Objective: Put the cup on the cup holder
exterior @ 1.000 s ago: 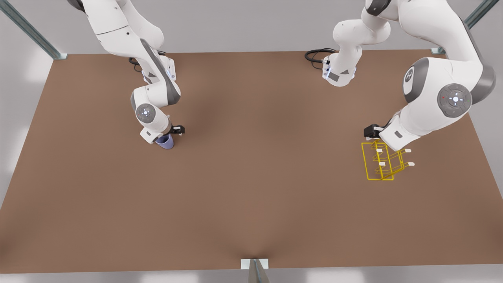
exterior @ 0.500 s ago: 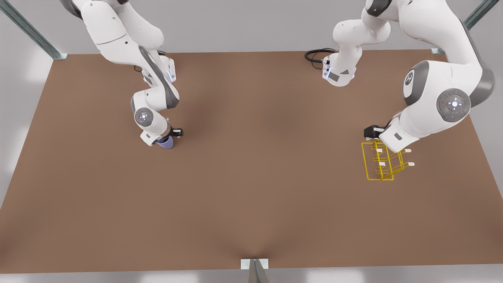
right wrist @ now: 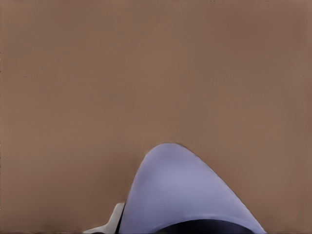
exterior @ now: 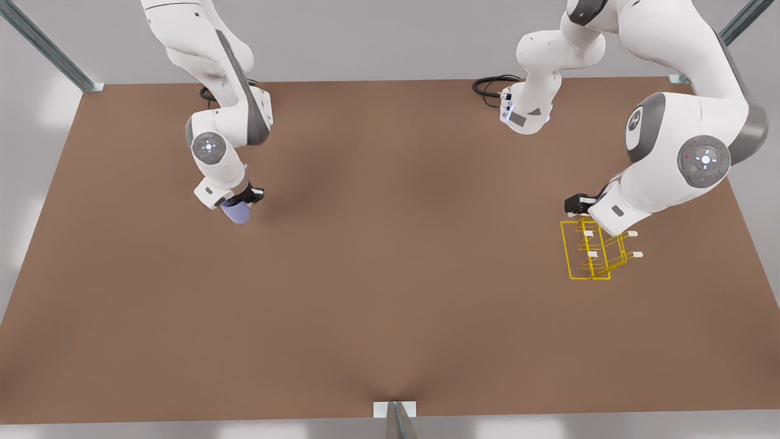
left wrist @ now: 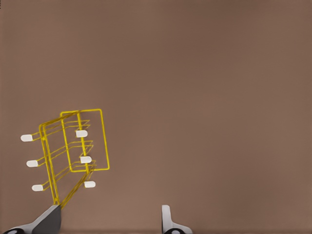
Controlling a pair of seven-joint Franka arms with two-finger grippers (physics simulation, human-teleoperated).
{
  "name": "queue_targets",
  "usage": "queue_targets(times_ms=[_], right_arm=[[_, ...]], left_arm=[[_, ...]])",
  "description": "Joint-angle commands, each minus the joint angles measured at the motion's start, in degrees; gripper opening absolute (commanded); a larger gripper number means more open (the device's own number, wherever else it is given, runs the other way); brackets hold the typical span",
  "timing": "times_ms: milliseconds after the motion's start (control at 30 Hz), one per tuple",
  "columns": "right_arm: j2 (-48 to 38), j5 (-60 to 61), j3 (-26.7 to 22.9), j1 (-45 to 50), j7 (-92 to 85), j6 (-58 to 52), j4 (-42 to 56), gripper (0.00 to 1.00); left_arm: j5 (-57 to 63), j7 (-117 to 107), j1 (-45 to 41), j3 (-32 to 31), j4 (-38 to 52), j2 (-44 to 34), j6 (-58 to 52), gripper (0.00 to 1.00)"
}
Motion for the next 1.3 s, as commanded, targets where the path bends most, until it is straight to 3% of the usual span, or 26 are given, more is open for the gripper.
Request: queue_targets(times_ms=[0, 100, 167, 267, 300, 367, 400, 500, 567, 667, 733, 933, 1267], right_arm=[[-1.7, 0.0, 0.0, -0.1, -0.7, -17.8, 2.4, 0.21], [-0.8, 1.7, -0.1, 0.0, -0.4, -18.6, 5.0, 0.21], [11.3, 7.4, 3.3, 1.5, 3.9, -21.2, 19.5, 0.21], [26.3, 10.6, 1.9, 11.1, 17.5, -21.2, 35.6, 0.21], [29.3, 13.2, -0.6, 14.6, 19.6, -20.5, 38.8, 0.21], [35.7, 20.7, -4.2, 19.8, 19.0, -14.3, 44.7, 0.21], [40.2, 22.5, -4.3, 20.2, 18.5, -12.1, 50.4, 0.21], [47.4, 31.6, -4.9, 19.9, 13.0, 0.8, 53.9, 0.21], [54.2, 32.6, -4.8, 20.2, 13.2, 6.1, 65.0, 0.21], [55.9, 40.6, -4.2, 23.2, 17.3, 27.5, 64.7, 0.21], [57.0, 40.6, -0.9, 23.7, 19.8, 32.0, 64.7, 0.21], [63.0, 40.0, 5.1, 23.1, 17.8, 28.7, 67.6, 0.21], [68.1, 39.9, 6.9, 22.8, 12.9, 13.1, 71.3, 0.21]], left_arm=[[0.1, -7.9, 0.1, 0.0, 0.3, -0.3, -0.2, 1.00], [-9.3, -59.5, -0.7, -1.3, 0.6, -0.2, 2.5, 1.00], [-10.8, -77.4, -4.5, -2.3, -1.5, -0.1, 6.3, 1.00], [-6.9, -79.0, -15.6, -2.8, -4.4, 0.3, 7.5, 1.00], [-6.7, -93.8, -18.5, -2.8, -3.4, 3.1, 13.0, 1.00], [-6.9, -119.7, -21.6, -3.1, 3.3, 9.8, 17.9, 1.00], [-6.6, -121.7, -21.2, -2.6, 3.4, 9.4, 17.9, 1.00], [-3.3, -139.7, -20.9, 1.5, 4.7, 10.6, 21.2, 1.00], [-3.5, -150.1, -20.2, 1.4, 8.7, 13.8, 22.4, 1.00], [-3.5, -155.2, -23.7, 0.8, 8.4, 16.8, 23.7, 1.00], [-3.5, -156.0, -23.9, 1.0, 8.1, 17.3, 25.3, 1.00], [-1.8, -148.8, -23.8, 1.8, 8.8, 20.6, 30.1, 1.00], [-2.1, -128.8, -25.1, 1.6, 10.7, 26.9, 35.3, 1.00]])
